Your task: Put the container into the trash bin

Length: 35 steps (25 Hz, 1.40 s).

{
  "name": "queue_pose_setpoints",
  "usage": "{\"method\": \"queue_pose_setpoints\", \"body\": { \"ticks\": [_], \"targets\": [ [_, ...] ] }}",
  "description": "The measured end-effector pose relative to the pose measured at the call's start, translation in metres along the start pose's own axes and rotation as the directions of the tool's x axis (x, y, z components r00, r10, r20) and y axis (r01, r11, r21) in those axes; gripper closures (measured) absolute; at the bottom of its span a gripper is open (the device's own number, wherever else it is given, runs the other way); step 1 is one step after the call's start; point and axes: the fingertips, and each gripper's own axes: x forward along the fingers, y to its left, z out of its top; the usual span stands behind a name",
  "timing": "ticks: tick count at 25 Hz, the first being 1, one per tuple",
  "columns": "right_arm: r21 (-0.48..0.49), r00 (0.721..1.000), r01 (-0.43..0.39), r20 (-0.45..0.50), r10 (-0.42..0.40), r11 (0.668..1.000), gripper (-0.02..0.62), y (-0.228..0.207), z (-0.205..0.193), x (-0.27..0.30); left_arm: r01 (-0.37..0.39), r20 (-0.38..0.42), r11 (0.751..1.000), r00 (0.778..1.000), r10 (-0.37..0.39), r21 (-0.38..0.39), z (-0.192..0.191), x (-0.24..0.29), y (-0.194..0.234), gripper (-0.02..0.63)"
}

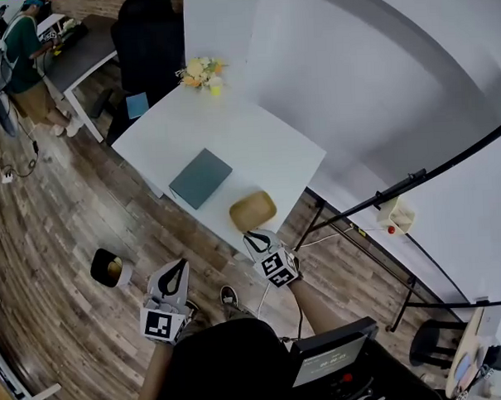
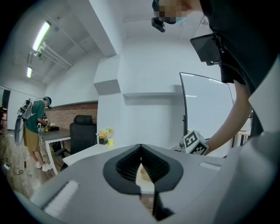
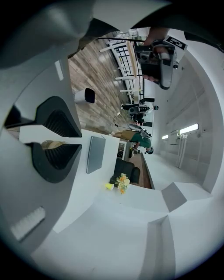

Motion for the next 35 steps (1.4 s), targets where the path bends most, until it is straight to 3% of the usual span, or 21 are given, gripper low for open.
{"method": "queue_pose_setpoints", "body": {
  "ticks": [6, 14, 20, 26, 35],
  "targets": [
    [-0.054, 0.992, -0.073, -0.111, 0.067, 0.996, 0.508, -0.008, -0.021, 0.036, -0.044, -0.009, 0.999, 0.999, 0.044, -0.018, -0.005, -0.005, 0.015, 0.604],
    [-0.052, 0.976, -0.119, -0.191, 0.107, 0.992, 0.482, -0.006, -0.039, 0.068, -0.111, -0.049, 0.994, 0.993, 0.11, -0.021, -0.007, -0.018, 0.037, 0.604],
    [-0.078, 0.953, -0.125, -0.286, 0.098, 0.989, 0.453, -0.003, -0.056, 0.08, -0.109, -0.057, 0.994, 0.993, 0.108, -0.027, -0.005, -0.027, 0.048, 0.604],
    [-0.114, 0.936, -0.174, -0.326, 0.129, 0.978, 0.448, -0.001, -0.064, 0.096, -0.099, -0.071, 0.995, 0.993, 0.098, -0.003, -0.007, -0.024, 0.043, 0.604],
    [-0.111, 0.923, -0.166, -0.368, 0.114, 0.98, 0.442, -0.015, -0.084, 0.098, -0.099, -0.078, 0.995, 0.992, 0.1, 0.011, -0.009, -0.018, 0.042, 0.604]
  ]
}}
